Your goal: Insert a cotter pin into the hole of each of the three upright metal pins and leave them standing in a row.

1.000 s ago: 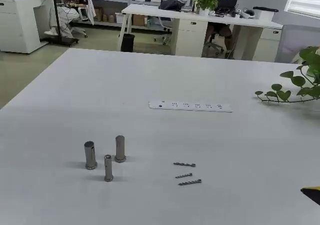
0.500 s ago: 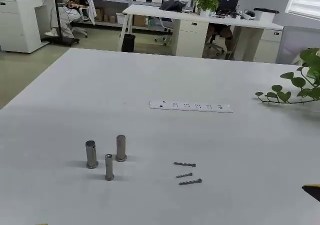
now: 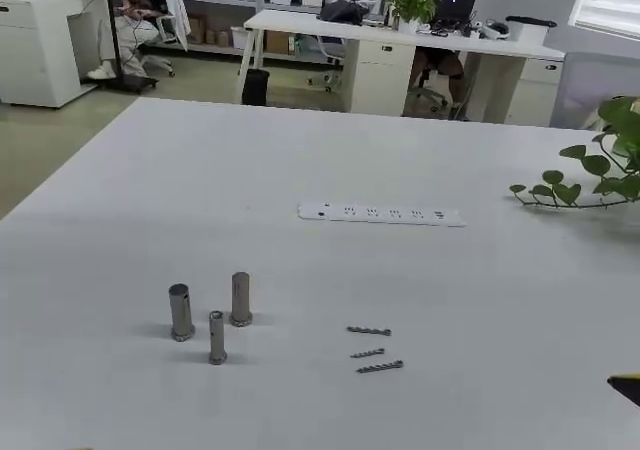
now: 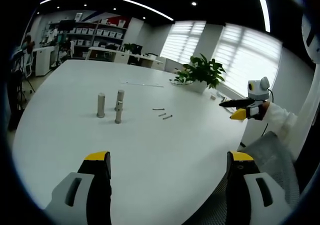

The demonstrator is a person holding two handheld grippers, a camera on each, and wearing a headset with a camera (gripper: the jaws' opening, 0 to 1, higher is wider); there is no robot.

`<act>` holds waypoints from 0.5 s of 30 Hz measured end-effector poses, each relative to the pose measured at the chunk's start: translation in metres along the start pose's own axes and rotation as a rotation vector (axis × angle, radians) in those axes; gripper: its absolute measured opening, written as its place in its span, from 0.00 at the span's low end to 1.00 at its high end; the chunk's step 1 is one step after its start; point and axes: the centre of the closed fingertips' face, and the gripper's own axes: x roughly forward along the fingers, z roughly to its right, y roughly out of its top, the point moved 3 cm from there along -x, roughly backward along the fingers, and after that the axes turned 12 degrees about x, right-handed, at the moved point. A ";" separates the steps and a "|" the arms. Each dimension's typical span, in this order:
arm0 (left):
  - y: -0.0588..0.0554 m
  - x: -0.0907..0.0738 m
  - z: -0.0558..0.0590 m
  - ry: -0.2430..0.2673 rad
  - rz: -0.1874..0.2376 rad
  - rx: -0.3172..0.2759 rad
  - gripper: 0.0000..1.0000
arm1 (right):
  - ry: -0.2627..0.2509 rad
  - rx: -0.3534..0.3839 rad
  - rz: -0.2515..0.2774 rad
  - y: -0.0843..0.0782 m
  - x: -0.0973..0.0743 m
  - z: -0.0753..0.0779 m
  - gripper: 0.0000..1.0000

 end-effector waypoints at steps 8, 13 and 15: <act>0.004 0.001 -0.001 0.001 0.014 0.002 0.96 | 0.008 0.016 0.025 0.006 -0.003 0.002 0.96; 0.004 0.002 -0.003 0.004 0.004 0.003 0.96 | 0.001 0.007 0.025 0.008 -0.004 0.003 0.96; 0.004 0.004 -0.003 -0.003 -0.004 0.006 0.96 | 0.000 0.009 0.027 0.008 -0.004 0.003 0.95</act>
